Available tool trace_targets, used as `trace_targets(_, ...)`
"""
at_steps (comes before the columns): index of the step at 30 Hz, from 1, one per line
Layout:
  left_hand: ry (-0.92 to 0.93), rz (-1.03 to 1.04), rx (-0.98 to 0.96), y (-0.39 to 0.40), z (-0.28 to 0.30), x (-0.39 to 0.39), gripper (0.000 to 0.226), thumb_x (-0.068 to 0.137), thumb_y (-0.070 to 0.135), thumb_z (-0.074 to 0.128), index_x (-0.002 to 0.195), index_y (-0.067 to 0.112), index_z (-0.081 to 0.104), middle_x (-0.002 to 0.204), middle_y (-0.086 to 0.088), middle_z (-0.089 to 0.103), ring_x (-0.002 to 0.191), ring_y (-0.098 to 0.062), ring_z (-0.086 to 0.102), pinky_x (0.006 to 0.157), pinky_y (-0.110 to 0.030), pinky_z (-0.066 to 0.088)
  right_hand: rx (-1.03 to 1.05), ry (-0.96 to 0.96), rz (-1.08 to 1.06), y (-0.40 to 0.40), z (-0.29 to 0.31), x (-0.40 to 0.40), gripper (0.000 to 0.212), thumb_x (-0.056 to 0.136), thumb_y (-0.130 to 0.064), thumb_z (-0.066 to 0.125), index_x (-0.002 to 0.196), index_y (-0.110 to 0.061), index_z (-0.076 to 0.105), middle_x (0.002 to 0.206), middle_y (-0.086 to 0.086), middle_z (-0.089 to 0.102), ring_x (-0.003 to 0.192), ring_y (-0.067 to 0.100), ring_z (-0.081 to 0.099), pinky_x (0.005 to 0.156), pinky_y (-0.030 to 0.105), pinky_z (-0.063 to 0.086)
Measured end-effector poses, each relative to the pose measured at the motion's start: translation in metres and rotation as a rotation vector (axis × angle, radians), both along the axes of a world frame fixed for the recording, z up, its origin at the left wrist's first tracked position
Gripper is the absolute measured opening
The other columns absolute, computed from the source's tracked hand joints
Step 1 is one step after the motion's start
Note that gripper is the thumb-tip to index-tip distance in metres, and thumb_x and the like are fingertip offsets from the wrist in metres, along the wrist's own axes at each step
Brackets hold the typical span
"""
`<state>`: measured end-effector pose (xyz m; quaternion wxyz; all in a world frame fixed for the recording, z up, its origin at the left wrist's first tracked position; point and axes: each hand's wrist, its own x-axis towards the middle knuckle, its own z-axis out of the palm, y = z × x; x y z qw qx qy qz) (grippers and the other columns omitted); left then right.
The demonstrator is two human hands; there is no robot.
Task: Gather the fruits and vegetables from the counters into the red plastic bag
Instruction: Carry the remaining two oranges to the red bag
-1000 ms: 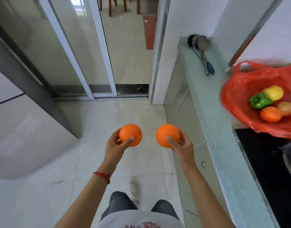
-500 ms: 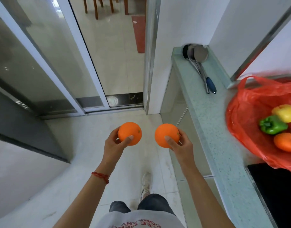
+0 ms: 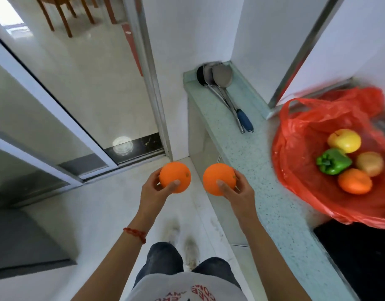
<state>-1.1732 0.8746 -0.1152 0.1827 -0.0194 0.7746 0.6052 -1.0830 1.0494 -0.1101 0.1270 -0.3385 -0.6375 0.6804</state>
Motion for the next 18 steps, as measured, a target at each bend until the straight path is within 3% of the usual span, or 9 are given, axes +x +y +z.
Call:
trace_targets(5, -0.005, -0.192, 0.043, 0.047, 0.004, -0.029, 0.046, 0.077, 0.017, 0.070, 0.115, 0.028, 0.046, 0.111, 0.001, 0.051, 0.087, -0.003, 0.053, 0.072, -0.027, 0.049, 0.031, -0.040, -0.187, 0.025, -0.002, 0.006, 0.055, 0.077, -0.016, 0.072, 0.127, -0.019, 0.051, 0.119, 0.000, 0.054, 0.102, 0.020, 0.056, 0.083, 0.032, 0.049)
trace_targets(10, -0.010, -0.462, 0.057, 0.091, 0.008, -0.052, 0.056, 0.064, 0.032, 0.077, 0.113, 0.025, 0.051, 0.108, 0.001, 0.057, 0.087, -0.002, 0.057, 0.065, -0.017, 0.050, 0.028, -0.077, -0.416, 0.036, -0.001, 0.019, 0.056, 0.074, -0.026, 0.076, 0.124, -0.024, 0.051, 0.116, -0.003, 0.055, 0.106, 0.016, 0.054, 0.086, 0.031, 0.046)
trace_targets(12, -0.017, -0.535, 0.050, 0.109, 0.007, -0.059, 0.054, 0.072, 0.022, 0.076, 0.120, 0.018, 0.052, 0.106, -0.001, 0.058, 0.083, 0.000, 0.057, 0.060, -0.009, 0.048, 0.011, -0.082, -0.508, 0.036, 0.000, 0.024, 0.057, 0.076, -0.023, 0.074, 0.128, -0.021, 0.050, 0.119, -0.001, 0.055, 0.109, 0.017, 0.053, 0.089, 0.033, 0.046)
trace_targets(14, -0.030, -0.612, 0.040, 0.126, 0.005, -0.062, 0.052, 0.077, 0.011, 0.071, 0.125, 0.011, 0.050, 0.108, -0.005, 0.058, 0.083, -0.007, 0.058, 0.059, -0.008, 0.046, -0.001, -0.081, -0.607, 0.034, 0.000, 0.030, 0.057, 0.077, -0.021, 0.072, 0.129, -0.019, 0.049, 0.119, 0.001, 0.054, 0.108, 0.019, 0.054, 0.087, 0.032, 0.045)
trace_targets(18, -0.064, -0.791, 0.058, 0.158, 0.005, -0.058, 0.059, 0.075, 0.012, 0.074, 0.127, 0.009, 0.046, 0.112, -0.006, 0.055, 0.093, -0.018, 0.056, 0.063, -0.012, 0.045, -0.012, -0.071, -0.792, 0.029, 0.004, 0.046, 0.054, 0.078, -0.018, 0.071, 0.128, -0.019, 0.049, 0.117, 0.002, 0.055, 0.101, 0.017, 0.056, 0.082, 0.030, 0.044)
